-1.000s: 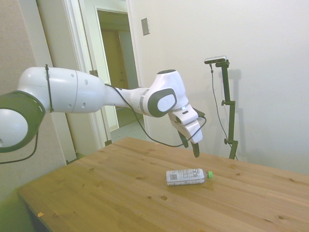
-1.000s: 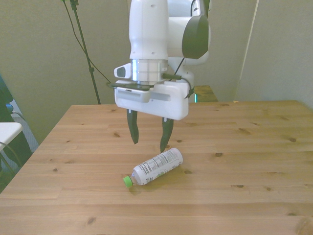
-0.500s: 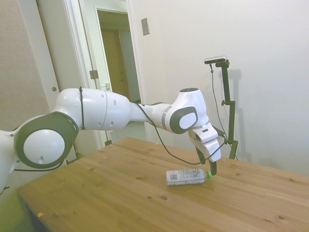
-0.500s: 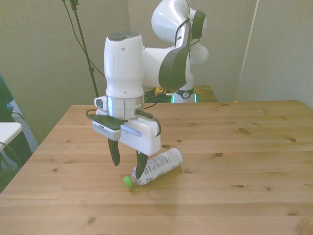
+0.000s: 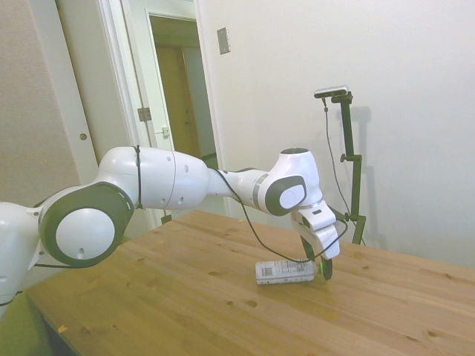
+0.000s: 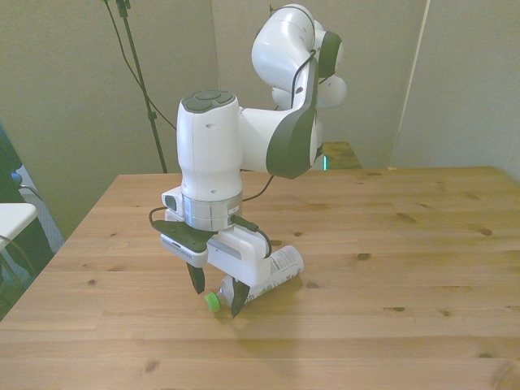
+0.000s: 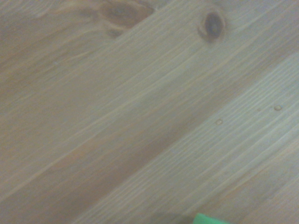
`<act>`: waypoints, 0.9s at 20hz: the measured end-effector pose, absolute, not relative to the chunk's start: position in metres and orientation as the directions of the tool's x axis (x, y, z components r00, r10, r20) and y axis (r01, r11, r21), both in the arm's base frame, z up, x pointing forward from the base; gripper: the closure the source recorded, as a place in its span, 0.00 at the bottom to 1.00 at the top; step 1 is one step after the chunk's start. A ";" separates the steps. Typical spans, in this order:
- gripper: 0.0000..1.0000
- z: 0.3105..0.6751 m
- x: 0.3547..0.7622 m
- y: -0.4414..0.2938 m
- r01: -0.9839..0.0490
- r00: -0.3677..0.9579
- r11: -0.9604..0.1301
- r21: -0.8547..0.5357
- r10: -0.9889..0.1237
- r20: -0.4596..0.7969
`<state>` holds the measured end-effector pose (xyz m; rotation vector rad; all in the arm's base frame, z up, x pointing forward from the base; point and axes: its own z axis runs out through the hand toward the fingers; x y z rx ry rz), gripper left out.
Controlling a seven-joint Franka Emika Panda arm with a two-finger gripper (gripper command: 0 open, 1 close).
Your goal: Stand the water bottle
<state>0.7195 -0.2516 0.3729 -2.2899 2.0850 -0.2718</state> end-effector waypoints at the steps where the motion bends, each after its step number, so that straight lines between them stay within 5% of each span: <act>1: 1.00 0.371 0.719 -0.251 -0.986 0.086 -0.100 -0.135 -0.991 0.104; 18: 1.00 0.365 0.720 -0.255 -0.989 0.077 -0.086 -0.119 -0.994 0.078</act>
